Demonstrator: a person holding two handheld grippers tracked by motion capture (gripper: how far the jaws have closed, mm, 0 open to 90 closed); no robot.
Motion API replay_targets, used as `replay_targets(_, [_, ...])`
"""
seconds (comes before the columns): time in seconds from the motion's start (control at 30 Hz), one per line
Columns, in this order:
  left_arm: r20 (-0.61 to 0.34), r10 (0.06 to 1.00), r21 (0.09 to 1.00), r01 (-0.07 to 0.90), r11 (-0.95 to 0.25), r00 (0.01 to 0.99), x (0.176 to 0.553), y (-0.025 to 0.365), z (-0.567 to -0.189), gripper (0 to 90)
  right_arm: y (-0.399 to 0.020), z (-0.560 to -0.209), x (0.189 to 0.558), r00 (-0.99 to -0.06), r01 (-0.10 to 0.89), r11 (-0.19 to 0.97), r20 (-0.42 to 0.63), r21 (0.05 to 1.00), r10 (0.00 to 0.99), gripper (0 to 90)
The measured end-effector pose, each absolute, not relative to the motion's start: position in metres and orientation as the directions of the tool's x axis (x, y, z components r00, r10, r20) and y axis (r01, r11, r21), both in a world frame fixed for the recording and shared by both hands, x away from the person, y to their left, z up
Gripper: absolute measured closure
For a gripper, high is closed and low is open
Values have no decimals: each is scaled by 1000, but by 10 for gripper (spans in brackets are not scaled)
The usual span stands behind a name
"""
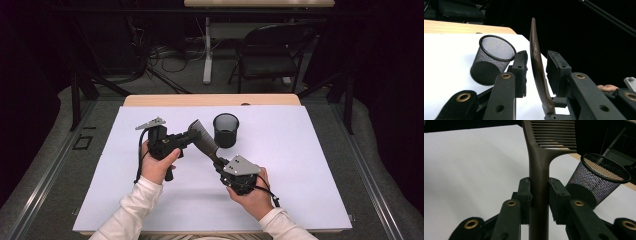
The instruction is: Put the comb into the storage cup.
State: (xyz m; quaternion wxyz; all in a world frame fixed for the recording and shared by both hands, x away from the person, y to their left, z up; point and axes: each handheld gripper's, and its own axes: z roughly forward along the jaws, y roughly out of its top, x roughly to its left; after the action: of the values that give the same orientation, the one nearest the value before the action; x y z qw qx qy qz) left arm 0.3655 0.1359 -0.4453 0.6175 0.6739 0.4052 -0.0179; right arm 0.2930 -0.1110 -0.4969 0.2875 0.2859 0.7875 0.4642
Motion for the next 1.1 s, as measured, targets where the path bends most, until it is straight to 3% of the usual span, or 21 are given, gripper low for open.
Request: replay_targets(1.1, [-609,472,764,631,133,638,369,139,-450,815,-108,-500,293,-672,178,410,-194,894,714,728])
